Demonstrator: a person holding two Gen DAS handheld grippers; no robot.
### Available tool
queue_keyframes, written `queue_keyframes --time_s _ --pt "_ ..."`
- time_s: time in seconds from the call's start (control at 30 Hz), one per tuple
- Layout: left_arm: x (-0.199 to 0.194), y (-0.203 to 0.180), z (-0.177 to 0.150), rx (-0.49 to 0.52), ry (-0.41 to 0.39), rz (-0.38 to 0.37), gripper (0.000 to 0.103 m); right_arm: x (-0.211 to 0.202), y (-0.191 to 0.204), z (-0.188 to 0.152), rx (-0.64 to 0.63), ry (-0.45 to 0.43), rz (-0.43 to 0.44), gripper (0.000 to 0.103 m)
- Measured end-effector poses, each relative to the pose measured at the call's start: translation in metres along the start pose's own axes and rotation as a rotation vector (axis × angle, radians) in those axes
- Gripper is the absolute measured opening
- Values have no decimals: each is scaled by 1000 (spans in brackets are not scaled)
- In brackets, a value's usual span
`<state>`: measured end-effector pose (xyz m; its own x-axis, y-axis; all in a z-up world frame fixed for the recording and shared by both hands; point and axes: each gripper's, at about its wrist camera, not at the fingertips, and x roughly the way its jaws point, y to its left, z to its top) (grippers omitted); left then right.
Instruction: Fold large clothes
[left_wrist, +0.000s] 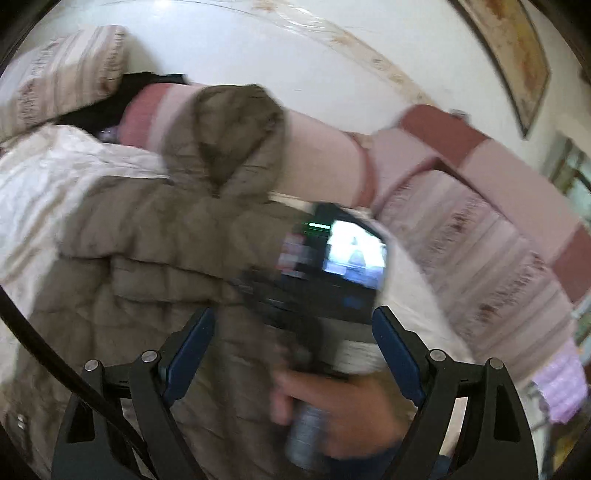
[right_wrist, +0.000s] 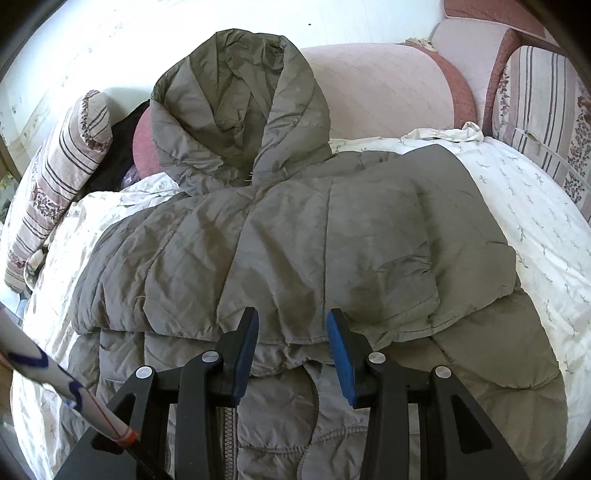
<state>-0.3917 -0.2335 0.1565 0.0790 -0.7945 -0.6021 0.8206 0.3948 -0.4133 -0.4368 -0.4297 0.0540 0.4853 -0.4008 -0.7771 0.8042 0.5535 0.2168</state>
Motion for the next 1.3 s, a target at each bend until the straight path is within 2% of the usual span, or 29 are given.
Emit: queue_keyframes --time_s 0.1,0.23,0.37,0.47,0.7,0.83,1.3 --pt "16 47 11 -92 -14 124 86 2 -4 0 16 4 -1 42" --pt "35 101 19 -129 -28 365 86 2 -5 1 20 0 -1 42" --pt "60 142 21 -191 14 453 86 -1 -3 1 10 -22 -1 42" --pt "70 155 18 -212 38 460 86 0 -4 2 0 -25 -12 42" --pt "102 156 13 -111 54 531 86 21 -8 -4 6 37 -44 43" --pt "107 154 10 -87 46 558 86 24 -1 -4 -29 33 -78 44" --pt "108 149 5 -55 31 594 88 25 3 -6 -60 35 -94 46"
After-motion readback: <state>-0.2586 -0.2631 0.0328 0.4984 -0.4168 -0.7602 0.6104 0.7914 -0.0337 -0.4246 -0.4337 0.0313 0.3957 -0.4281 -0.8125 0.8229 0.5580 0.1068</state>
